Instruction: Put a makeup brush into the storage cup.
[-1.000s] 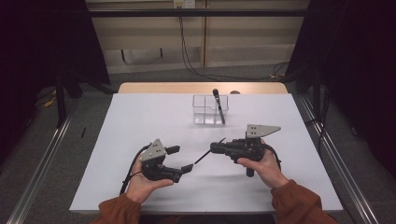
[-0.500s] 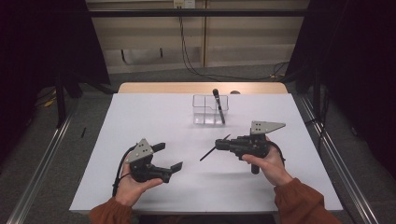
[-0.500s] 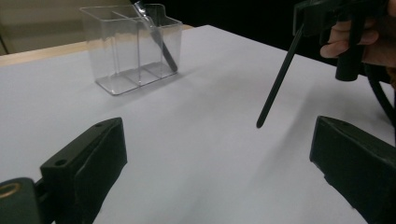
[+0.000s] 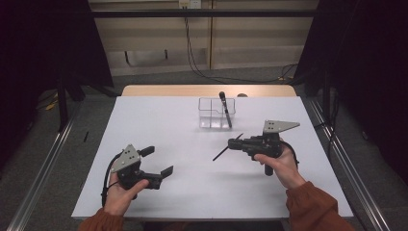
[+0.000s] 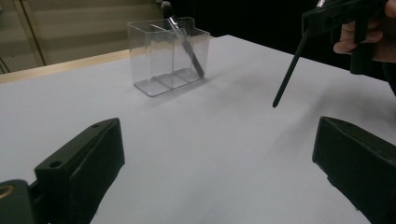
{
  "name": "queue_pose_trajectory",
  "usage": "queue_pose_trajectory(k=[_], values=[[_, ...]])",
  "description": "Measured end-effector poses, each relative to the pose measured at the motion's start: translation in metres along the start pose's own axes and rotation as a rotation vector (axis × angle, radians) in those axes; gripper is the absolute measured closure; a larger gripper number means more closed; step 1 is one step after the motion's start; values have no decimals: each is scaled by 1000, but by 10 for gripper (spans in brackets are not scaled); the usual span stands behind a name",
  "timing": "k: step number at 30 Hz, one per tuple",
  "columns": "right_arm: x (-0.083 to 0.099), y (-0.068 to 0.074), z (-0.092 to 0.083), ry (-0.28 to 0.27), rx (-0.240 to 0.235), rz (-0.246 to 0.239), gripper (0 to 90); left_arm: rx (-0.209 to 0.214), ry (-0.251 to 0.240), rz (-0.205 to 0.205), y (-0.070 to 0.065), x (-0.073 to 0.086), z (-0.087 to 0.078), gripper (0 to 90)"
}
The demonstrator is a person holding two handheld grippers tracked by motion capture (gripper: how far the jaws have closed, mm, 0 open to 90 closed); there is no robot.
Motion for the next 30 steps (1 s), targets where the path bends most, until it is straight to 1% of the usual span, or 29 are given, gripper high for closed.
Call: queue_pose_trajectory(k=[1,3,6,7,8,9,12,13,14,15,18,19,20,21,25,30], values=[[0,0,0,-1,4,2,860,1,-7,-2,1,2,-3,22],[-1,-2,-1,9,4,3,860,-25,3,2,3,5,-10,24],[-3,-5,0,18,21,1,860,-46,-13,-18,7,10,-19,23],[-3,-6,0,16,23,4,861,-55,-9,-16,9,10,-21,23],[-4,-7,0,20,28,3,860,-64,-15,-21,10,12,-23,23],[-4,-8,0,22,34,1,861,-70,-27,-30,11,13,-25,23],[-7,-10,-1,21,47,5,861,-87,-35,-45,13,17,-27,23],[-8,-11,-1,23,51,6,860,-91,-37,-40,14,18,-27,23],[-8,-12,-2,24,54,6,861,-110,-45,-36,13,18,-28,24],[-9,-13,-3,21,55,13,861,-119,-52,-34,12,18,-29,32],[-12,-15,-6,4,69,13,861,-108,-57,-32,9,18,-29,31],[-13,-16,-7,3,69,14,861,-112,-59,-22,9,17,-29,31],[-15,-17,-9,19,74,11,861,-117,-57,-17,8,16,-29,31],[-16,-18,-10,21,80,6,861,-119,-59,-17,9,16,-29,31],[-23,-22,-16,2,90,4,862,-126,-55,-20,10,16,-31,31],[-33,-28,-20,5,107,2,862,-129,-50,-12,11,17,-33,30]])
Point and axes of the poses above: each handheld gripper's, and its own axes: z roughly forward along the jaws, x roughly out of its underside, y roughly to its left, the point moved 1 cm from there along z, roughly forward along the jaws, and after that the axes turned 3 degrees about z, right-handed, at the moved point
